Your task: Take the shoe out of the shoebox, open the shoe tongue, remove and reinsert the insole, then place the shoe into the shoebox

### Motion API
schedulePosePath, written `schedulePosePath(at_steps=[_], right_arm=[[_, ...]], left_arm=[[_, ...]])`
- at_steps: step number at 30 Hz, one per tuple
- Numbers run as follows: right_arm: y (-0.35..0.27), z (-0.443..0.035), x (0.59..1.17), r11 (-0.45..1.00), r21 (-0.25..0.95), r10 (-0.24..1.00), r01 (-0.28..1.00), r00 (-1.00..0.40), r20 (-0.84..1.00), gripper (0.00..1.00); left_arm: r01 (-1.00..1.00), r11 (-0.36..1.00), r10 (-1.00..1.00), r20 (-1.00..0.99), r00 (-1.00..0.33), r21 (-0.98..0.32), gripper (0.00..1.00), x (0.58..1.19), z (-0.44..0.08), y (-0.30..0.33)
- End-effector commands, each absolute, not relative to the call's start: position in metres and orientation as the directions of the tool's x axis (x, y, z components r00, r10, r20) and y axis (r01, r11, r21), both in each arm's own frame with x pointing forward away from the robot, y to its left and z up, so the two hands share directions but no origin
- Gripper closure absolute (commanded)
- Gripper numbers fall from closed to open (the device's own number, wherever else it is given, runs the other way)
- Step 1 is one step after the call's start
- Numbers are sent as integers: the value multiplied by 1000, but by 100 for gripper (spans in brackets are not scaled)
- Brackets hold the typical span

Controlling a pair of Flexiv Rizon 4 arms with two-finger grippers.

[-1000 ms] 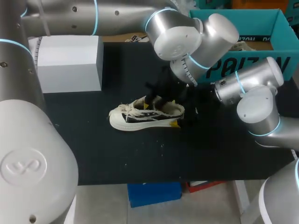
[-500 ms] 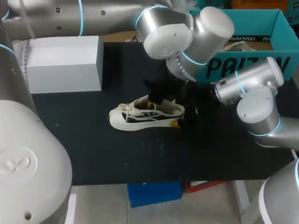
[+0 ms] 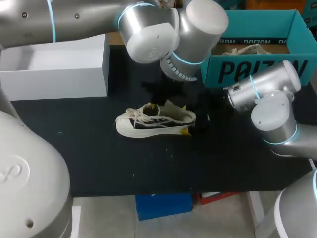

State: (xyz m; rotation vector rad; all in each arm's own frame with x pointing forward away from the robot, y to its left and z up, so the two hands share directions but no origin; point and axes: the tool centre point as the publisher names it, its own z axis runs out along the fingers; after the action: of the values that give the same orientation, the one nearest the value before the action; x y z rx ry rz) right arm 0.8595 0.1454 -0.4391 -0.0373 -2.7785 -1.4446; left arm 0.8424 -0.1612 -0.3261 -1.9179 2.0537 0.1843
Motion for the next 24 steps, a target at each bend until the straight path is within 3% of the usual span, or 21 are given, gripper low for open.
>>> schedulePosePath(at_steps=[1,24], right_arm=[[148,-442,861,575,818,17,26,-1000,20,100],[148,-442,861,575,818,17,26,-1000,20,100]], left_arm=[[-982,87,-978,-200,-53,-167,100,837,-320,-150],[-970,7,-997,-82,13,-242,100,824,-325,-109]])
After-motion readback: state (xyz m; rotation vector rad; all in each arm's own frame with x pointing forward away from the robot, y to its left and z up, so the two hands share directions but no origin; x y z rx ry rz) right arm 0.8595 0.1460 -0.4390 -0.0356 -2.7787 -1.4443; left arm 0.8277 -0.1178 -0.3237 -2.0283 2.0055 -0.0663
